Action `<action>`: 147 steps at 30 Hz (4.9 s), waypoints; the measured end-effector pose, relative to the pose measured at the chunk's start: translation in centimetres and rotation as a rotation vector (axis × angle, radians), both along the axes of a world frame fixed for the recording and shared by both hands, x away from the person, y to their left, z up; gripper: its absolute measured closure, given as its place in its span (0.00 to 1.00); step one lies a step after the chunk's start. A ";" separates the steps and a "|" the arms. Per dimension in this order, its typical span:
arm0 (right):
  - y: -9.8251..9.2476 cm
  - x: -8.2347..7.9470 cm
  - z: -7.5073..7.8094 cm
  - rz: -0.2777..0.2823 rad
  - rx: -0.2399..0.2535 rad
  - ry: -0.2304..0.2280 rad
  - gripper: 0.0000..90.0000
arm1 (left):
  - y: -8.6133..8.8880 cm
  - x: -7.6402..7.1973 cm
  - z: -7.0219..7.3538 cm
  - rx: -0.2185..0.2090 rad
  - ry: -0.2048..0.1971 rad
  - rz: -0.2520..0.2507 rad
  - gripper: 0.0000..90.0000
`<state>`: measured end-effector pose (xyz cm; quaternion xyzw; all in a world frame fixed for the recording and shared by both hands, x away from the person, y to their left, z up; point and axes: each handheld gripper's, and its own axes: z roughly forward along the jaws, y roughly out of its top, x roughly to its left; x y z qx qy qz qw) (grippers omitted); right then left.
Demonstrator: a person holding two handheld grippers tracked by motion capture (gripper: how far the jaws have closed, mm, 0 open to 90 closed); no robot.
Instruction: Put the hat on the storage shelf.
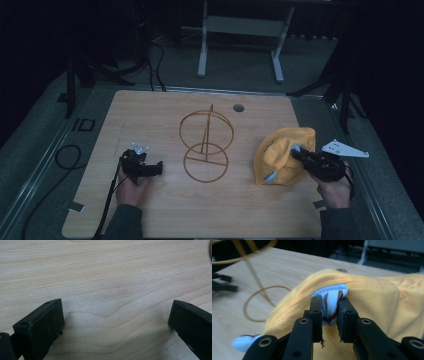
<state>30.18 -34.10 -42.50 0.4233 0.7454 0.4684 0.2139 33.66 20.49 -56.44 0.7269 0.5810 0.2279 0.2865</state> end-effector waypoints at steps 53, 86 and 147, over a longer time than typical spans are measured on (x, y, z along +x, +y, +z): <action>1.8 3.4 0.3 0.138 -0.313 0.192 0.30 | 0.0 0.0 0.0 0.000 0.000 0.000 0.00; 3.6 5.7 -0.4 0.357 -0.596 0.269 0.46 | 0.0 0.0 0.0 -0.001 -0.002 0.000 0.00; 7.9 7.1 7.2 0.504 -0.852 0.280 0.94 | 0.0 0.0 0.0 -0.003 -0.001 -0.001 0.00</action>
